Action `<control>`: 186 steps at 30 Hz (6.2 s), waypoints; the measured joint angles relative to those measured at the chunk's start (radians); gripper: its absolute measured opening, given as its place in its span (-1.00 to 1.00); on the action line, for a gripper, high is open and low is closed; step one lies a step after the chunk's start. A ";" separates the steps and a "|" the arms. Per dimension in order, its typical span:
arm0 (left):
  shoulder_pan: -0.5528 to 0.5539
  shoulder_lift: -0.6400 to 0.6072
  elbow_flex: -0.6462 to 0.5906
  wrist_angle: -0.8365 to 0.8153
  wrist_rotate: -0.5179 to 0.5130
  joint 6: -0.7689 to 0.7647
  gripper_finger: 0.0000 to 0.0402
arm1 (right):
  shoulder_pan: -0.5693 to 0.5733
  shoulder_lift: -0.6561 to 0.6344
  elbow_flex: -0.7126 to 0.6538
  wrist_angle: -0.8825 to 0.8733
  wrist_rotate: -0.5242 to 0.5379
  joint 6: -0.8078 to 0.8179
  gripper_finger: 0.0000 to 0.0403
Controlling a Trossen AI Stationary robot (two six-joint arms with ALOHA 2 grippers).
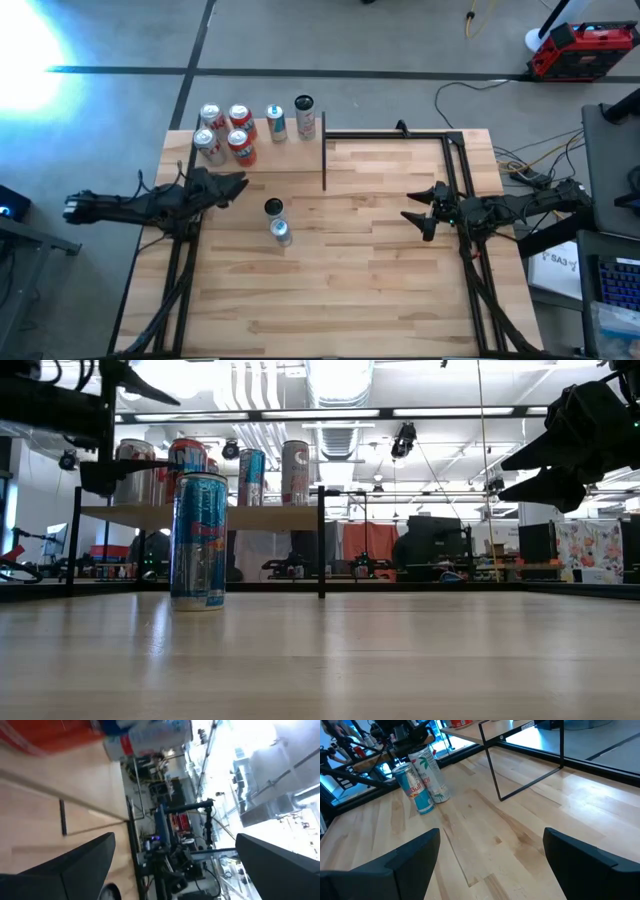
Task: Place canned beverage on shelf
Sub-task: Put the bottom blue soda can on the shelf
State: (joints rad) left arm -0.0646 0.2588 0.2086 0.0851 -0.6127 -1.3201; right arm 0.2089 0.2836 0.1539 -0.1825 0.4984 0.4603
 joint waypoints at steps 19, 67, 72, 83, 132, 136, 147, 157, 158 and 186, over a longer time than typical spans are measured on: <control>-0.005 0.698 0.801 -0.946 0.137 -0.105 0.98 | 0.000 0.000 0.000 0.000 0.000 0.000 0.67; 0.242 1.421 1.714 -1.592 -0.019 0.134 0.98 | 0.000 0.000 0.000 0.000 0.000 0.000 0.67; 0.313 1.426 1.704 -1.521 -0.042 0.172 0.98 | 0.000 0.000 0.000 0.000 0.000 0.000 0.67; 0.425 1.480 1.707 -1.426 -0.042 0.216 0.98 | 0.000 0.000 0.000 0.000 0.000 0.000 0.67; 0.508 1.507 1.707 -1.357 -0.118 0.230 0.90 | 0.000 0.000 0.000 0.000 0.000 0.000 0.67; 0.508 1.507 1.703 -1.355 -0.118 0.230 0.79 | 0.000 0.000 0.000 0.000 0.000 0.000 0.67; 0.512 1.507 1.663 -1.313 -0.115 0.230 0.57 | 0.000 0.000 0.000 0.000 0.000 0.000 0.67; 0.513 1.507 1.662 -1.312 -0.117 0.231 0.36 | 0.000 0.000 0.000 0.000 0.000 0.000 0.67; 0.513 1.507 1.662 -1.311 -0.119 0.231 0.33 | 0.000 0.000 0.000 0.000 0.000 0.000 0.67; 0.515 1.500 1.663 -1.275 -0.027 0.448 0.15 | 0.000 0.000 0.000 0.000 0.000 0.000 0.67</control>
State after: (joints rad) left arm 0.4500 1.7587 1.8713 -1.1898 -0.6393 -0.8720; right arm 0.2089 0.2840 0.1543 -0.1822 0.4984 0.4603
